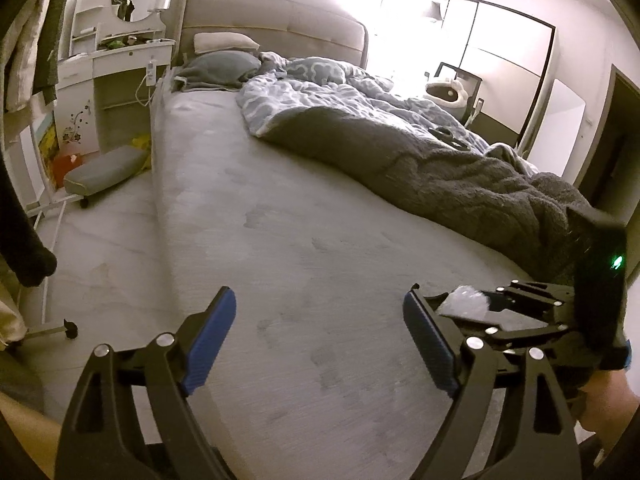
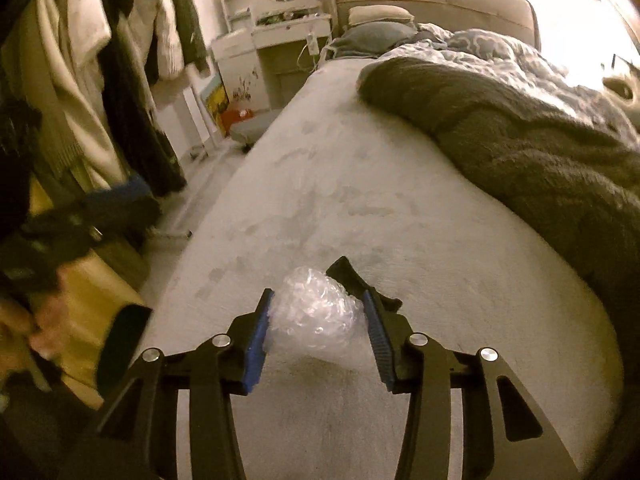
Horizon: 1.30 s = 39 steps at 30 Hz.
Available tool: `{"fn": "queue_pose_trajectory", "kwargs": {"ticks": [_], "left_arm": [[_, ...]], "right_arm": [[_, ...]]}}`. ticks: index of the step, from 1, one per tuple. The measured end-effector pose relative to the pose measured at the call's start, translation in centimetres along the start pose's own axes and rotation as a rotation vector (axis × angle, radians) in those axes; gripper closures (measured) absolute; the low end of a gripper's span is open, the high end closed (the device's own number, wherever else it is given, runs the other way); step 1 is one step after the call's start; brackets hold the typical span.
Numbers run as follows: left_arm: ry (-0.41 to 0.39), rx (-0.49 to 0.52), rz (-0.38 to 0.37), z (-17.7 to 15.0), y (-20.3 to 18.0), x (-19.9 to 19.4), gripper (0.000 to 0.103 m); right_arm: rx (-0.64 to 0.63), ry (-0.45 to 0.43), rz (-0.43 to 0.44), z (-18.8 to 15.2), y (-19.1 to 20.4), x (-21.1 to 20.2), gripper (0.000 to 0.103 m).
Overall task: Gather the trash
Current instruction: 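Grasp clear bubble wrap with right tool while left tool grasps black curved piece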
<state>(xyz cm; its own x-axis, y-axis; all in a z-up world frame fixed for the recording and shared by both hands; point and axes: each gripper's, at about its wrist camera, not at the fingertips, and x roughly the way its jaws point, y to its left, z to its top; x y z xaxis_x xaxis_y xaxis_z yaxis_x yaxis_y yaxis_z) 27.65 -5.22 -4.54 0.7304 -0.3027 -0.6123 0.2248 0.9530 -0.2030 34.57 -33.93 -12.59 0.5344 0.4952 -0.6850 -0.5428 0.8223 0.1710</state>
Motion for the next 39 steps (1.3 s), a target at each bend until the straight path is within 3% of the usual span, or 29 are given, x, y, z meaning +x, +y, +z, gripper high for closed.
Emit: {"fn": "queue_pose_trajectory", "kwargs": {"ticks": [4, 16, 23, 31, 39], "left_arm": [[0.006, 0.022, -0.001, -0.2, -1.3, 0.9, 0.013], [0.042, 0.053, -0.029, -1.1, -5.2, 4.9, 0.013], [0.042, 0.158, -0.018, -2.0, -8.9, 6.8, 0.016], [0.051, 0.29, 0.034, -2.7, -12.1, 9.0, 0.023], [0.103, 0.303, 0.068, -2.7, -12.7, 11.4, 0.041]], "right_arm": [[0.066, -0.025, 0.037, -0.1, -1.4, -1.1, 0.058], [0.166, -0.095, 0.03, -0.4, -5.3, -4.4, 0.058], [0.207, -0.103, 0.032, -1.3, -7.2, -5.2, 0.058], [0.22, -0.106, 0.029, -2.3, -8.6, -6.3, 0.058], [0.224, -0.103, 0.039, -3.0, -9.5, -6.9, 0.058]]}}
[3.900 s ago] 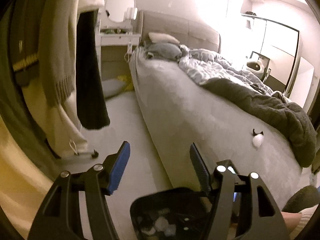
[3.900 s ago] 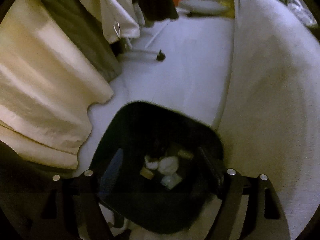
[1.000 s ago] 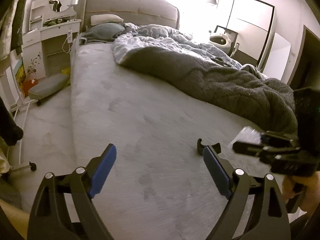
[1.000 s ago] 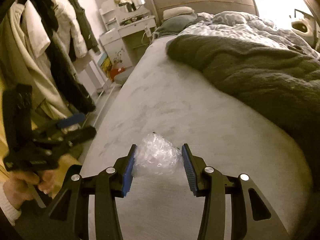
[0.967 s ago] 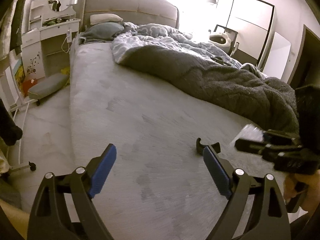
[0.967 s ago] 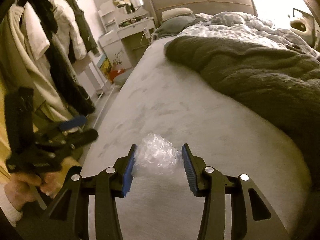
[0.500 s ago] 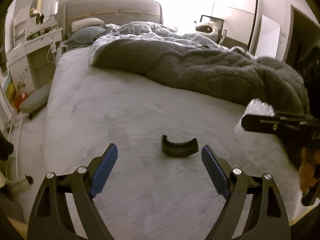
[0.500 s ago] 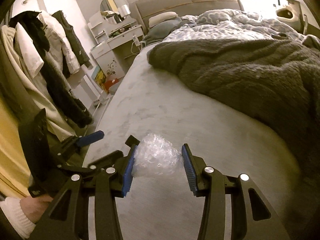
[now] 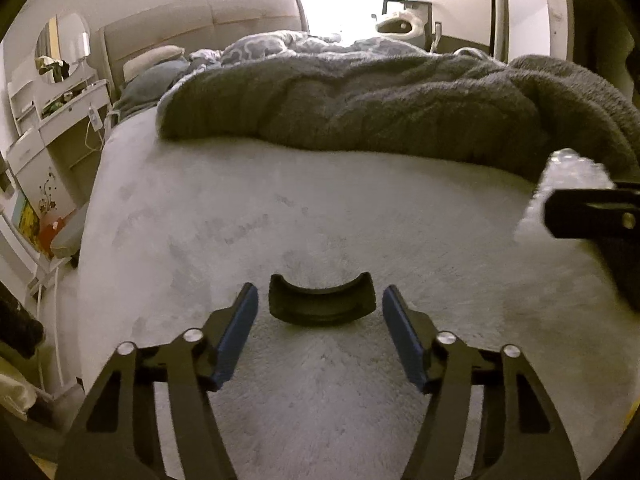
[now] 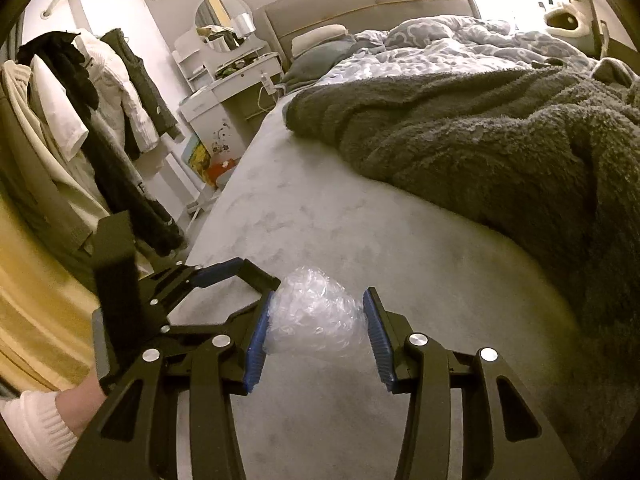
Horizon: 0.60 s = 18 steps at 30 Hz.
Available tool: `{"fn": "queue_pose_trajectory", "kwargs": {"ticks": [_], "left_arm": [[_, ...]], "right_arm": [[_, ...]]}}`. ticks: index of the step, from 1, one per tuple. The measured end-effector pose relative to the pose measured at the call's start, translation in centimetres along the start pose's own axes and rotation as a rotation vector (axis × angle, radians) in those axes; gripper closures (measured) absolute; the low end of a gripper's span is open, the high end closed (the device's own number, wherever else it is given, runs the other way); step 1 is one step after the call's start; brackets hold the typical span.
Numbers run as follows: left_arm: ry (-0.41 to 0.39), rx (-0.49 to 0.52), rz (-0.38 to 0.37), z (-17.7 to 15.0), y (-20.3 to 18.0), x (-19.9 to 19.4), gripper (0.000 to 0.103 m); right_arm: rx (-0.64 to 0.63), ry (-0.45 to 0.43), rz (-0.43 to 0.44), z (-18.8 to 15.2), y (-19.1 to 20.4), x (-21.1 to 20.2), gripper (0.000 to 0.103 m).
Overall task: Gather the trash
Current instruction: 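Grasp clear bubble wrap with right tool while left tool grasps black curved piece, then carry bubble wrap and black curved piece over the black bin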
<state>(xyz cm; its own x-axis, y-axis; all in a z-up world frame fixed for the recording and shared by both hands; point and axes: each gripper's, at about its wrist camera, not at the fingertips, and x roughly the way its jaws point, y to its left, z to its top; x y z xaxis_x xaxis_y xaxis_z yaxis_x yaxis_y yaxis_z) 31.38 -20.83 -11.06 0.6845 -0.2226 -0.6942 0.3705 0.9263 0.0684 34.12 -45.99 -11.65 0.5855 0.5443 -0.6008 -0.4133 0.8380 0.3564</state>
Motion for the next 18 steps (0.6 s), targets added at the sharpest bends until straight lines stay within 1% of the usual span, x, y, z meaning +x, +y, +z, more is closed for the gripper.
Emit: {"fn": "queue_pose_trajectory", "kwargs": {"ticks": [1, 3, 4, 11, 18], "left_arm": [[0.009, -0.001, 0.003, 0.0, 0.0, 0.3, 0.045], [0.016, 0.0, 0.0, 0.0, -0.2, 0.6, 0.051], [0.016, 0.003, 0.0, 0.0, -0.3, 0.6, 0.052], [0.007, 0.027, 0.011, 0.0, -0.9, 0.0, 0.054], [-0.001, 0.007, -0.003, -0.6, -0.4, -1.6, 0.054]], "right_arm": [[-0.001, 0.001, 0.001, -0.1, -0.1, -0.1, 0.058], [-0.001, 0.002, 0.002, -0.2, -0.2, -0.3, 0.058], [-0.001, 0.004, 0.0, -0.2, -0.3, -0.4, 0.058], [0.009, 0.017, -0.004, -0.7, -0.7, -0.6, 0.058], [0.013, 0.015, -0.019, -1.2, 0.1, -1.0, 0.058]]}}
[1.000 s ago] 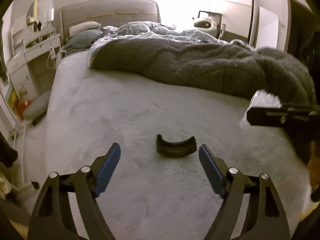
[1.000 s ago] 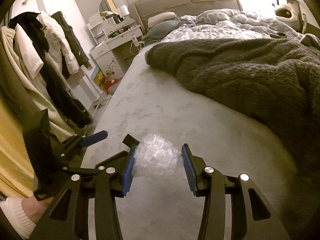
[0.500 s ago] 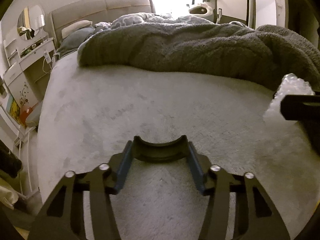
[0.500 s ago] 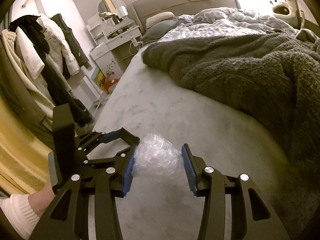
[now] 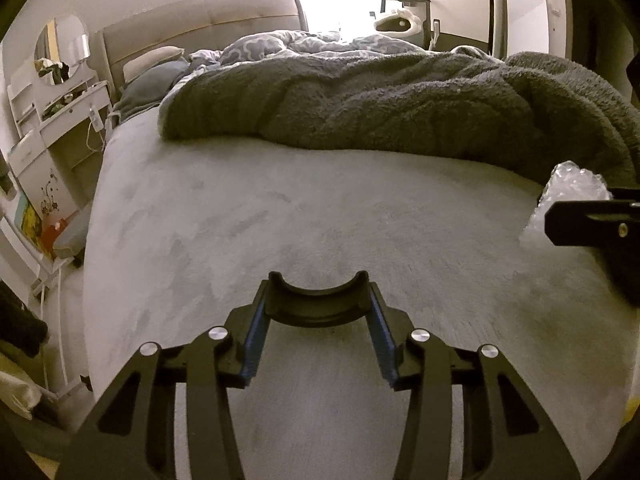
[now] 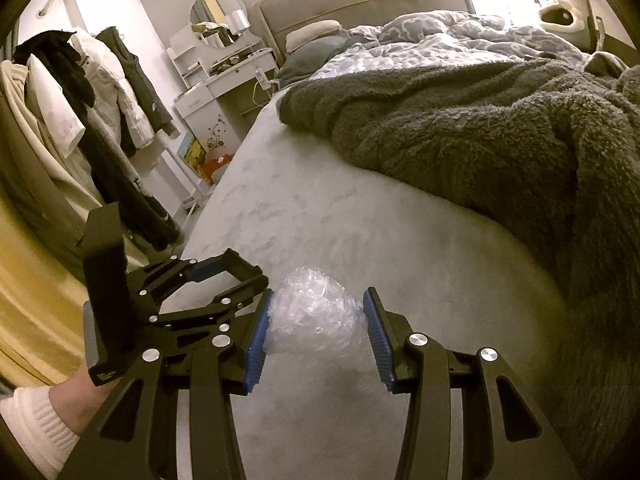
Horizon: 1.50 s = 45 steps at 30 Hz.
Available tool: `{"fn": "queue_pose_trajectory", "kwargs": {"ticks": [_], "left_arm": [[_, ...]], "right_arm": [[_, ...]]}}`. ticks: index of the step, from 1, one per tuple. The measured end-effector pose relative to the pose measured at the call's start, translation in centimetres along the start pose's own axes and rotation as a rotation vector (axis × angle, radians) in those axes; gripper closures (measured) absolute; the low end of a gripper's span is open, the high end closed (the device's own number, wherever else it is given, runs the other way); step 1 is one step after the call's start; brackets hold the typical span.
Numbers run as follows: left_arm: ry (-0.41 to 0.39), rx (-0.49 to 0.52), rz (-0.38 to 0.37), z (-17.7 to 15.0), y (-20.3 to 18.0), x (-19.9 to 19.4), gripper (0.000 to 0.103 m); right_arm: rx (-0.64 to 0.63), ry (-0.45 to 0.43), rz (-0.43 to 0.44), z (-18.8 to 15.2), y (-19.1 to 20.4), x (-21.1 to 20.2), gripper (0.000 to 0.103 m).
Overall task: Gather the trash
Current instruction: 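Carry bubble wrap and black curved piece over the black bin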
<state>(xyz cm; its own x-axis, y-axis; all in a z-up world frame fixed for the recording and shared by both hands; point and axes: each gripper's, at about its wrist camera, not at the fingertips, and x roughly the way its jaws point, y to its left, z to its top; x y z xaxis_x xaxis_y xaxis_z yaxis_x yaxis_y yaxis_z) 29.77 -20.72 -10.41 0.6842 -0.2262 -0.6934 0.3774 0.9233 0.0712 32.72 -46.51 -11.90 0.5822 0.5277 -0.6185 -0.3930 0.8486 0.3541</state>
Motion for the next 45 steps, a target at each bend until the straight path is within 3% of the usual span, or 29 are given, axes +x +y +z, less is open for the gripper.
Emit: {"fn": "queue_pose_trajectory", "kwargs": {"ticks": [18, 30, 45], "left_arm": [[0.039, -0.145, -0.053, -4.5, 2.7, -5.7, 0.054], [0.067, -0.221, 0.038, -9.4, 6.7, -11.7, 0.054], [0.122, -0.3, 0.138, -15.1, 13.0, -16.8, 0.054]], "right_arm": [[0.057, -0.013, -0.058, -4.5, 2.9, -3.5, 0.058], [0.047, -0.024, -0.114, -8.0, 6.8, -5.0, 0.058], [-0.016, -0.009, -0.03, -8.2, 15.3, -2.9, 0.058]]}}
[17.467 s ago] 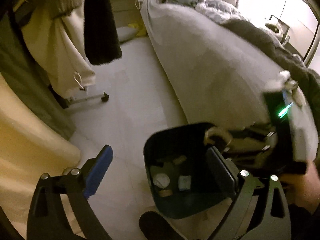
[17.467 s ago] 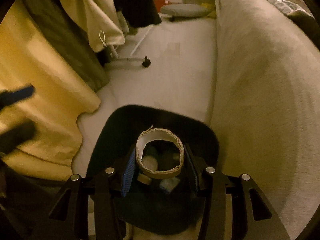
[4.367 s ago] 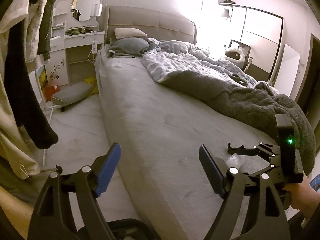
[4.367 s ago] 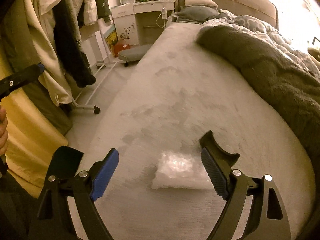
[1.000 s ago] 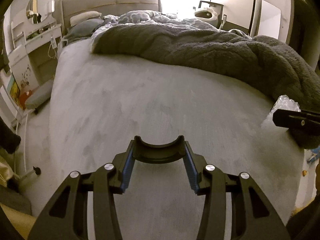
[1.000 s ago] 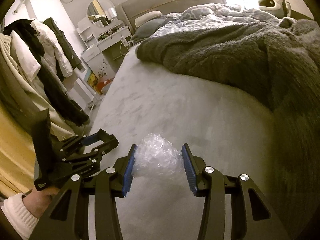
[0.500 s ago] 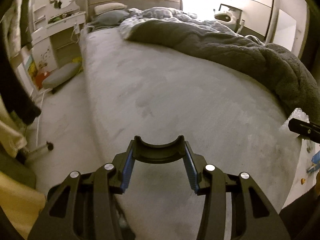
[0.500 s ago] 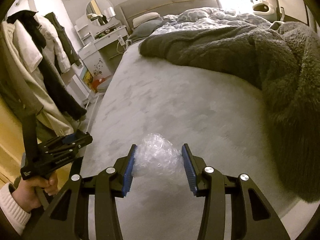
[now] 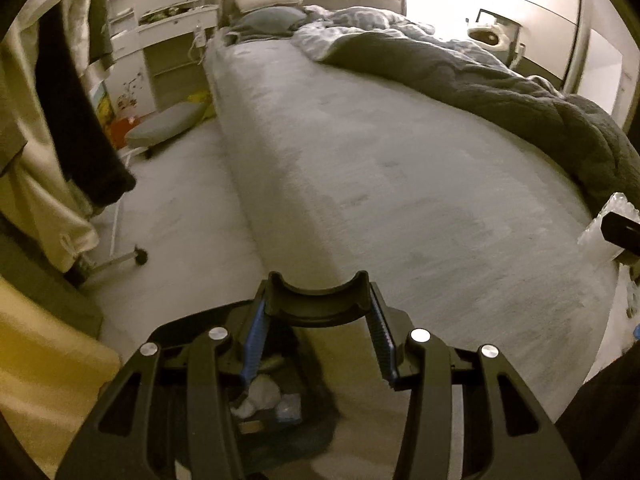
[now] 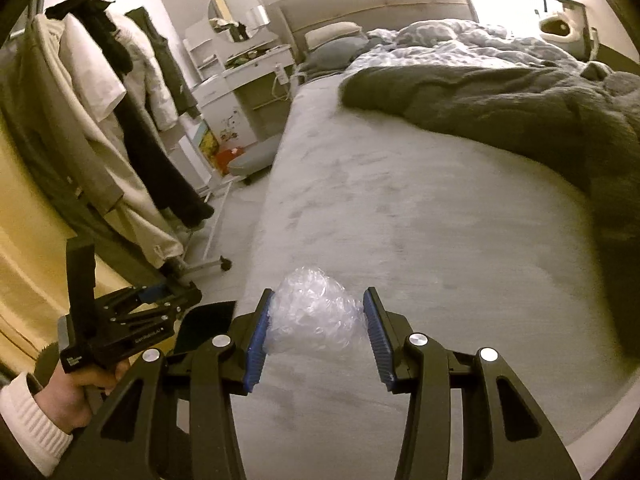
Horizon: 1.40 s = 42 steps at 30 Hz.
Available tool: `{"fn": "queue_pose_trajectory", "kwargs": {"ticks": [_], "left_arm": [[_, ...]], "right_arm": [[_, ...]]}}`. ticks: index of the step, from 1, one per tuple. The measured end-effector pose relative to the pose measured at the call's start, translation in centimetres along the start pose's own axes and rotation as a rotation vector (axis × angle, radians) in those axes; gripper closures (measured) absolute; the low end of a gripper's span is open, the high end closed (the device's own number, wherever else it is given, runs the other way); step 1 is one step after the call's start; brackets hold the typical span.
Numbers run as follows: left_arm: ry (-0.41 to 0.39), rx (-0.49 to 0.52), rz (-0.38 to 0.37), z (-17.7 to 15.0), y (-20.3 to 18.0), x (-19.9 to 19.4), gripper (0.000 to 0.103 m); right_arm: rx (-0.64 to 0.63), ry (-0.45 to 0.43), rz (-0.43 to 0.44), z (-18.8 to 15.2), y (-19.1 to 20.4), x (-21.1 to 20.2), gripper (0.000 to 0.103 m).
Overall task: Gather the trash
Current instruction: 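Carry bubble wrap and black curved piece over the black bin, then open left tool to drop curved piece while right tool lowers and releases bubble wrap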
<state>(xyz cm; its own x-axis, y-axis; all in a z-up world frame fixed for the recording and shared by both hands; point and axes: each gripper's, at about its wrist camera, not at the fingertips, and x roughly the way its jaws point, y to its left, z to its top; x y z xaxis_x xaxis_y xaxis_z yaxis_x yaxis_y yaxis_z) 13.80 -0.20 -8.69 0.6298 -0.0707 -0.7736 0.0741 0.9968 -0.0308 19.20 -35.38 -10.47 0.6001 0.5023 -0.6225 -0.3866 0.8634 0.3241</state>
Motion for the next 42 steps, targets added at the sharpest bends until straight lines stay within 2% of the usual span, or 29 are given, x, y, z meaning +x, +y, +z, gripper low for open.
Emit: {"fn": "queue_pose_trajectory", "kwargs": {"ticks": [8, 12, 20, 25, 29, 32, 34, 37, 42], "left_arm": [[0.065, -0.073, 0.065, -1.6, 4.8, -0.3, 0.053], [0.099, -0.126, 0.065, -2.4, 7.1, -0.1, 0.053], [0.149, -0.18, 0.026, -4.0, 10.3, 0.3, 0.052], [0.219, -0.284, -0.013, -5.5, 12.9, 2.0, 0.052], [0.279, -0.289, -0.014, -6.6, 13.5, 3.0, 0.052], [0.315, -0.315, -0.037, -7.6, 14.2, 3.3, 0.041], [0.329, -0.312, -0.022, -8.2, 14.7, 3.3, 0.037], [0.345, -0.323, -0.016, -8.9, 15.5, 3.0, 0.023], [0.34, -0.334, -0.01, -9.6, 17.0, 2.0, 0.018]], "right_arm": [[-0.082, 0.06, 0.04, 0.0, 5.7, 3.9, 0.057], [-0.085, 0.08, 0.077, 0.0, 8.2, 5.7, 0.058], [-0.144, 0.136, 0.131, -0.6, 13.6, 9.3, 0.058], [-0.168, 0.164, 0.155, -0.8, 16.3, 11.4, 0.058], [-0.186, 0.19, 0.167, -1.2, 18.0, 12.9, 0.058], [-0.201, 0.215, 0.168, -1.4, 19.1, 13.9, 0.058], [-0.209, 0.226, 0.167, -1.7, 19.6, 14.5, 0.058], [-0.21, 0.245, 0.166, -1.9, 20.0, 15.2, 0.058], [-0.212, 0.276, 0.161, -2.5, 20.5, 16.7, 0.058]]}}
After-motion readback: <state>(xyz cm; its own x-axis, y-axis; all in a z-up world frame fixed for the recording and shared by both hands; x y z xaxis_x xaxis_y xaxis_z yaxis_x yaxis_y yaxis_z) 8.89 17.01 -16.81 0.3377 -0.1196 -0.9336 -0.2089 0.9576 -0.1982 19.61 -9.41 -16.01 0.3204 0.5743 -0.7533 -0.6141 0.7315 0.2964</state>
